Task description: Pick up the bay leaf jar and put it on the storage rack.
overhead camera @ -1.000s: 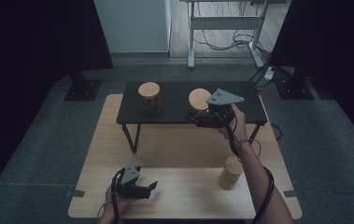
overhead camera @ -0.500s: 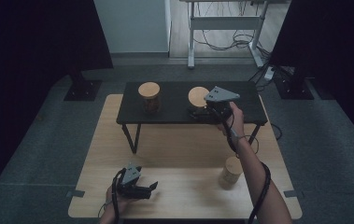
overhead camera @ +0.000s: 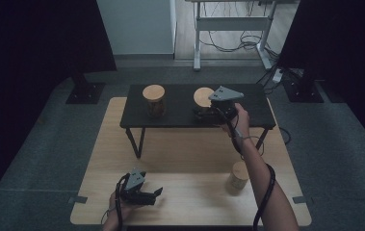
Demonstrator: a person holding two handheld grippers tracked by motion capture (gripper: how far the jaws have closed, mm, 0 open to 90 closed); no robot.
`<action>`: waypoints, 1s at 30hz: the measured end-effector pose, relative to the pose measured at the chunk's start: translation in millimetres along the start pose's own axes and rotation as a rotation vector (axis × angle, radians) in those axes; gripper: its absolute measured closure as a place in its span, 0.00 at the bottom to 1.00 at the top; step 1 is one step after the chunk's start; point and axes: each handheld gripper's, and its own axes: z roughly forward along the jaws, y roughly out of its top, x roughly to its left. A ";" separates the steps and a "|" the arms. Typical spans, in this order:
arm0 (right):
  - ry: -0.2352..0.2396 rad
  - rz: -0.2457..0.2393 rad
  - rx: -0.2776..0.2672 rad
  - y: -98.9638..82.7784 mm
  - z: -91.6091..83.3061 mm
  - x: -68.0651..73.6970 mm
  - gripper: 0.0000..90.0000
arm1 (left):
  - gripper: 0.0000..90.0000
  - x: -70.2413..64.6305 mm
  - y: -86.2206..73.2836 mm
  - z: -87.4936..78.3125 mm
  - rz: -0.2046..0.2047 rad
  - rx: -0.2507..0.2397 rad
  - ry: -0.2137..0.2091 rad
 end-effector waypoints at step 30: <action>-0.061 0.020 0.048 3.3 6.5 -1.5 0.17 | 0.09 0.3 0.1 -0.1 -0.002 0.001 0.005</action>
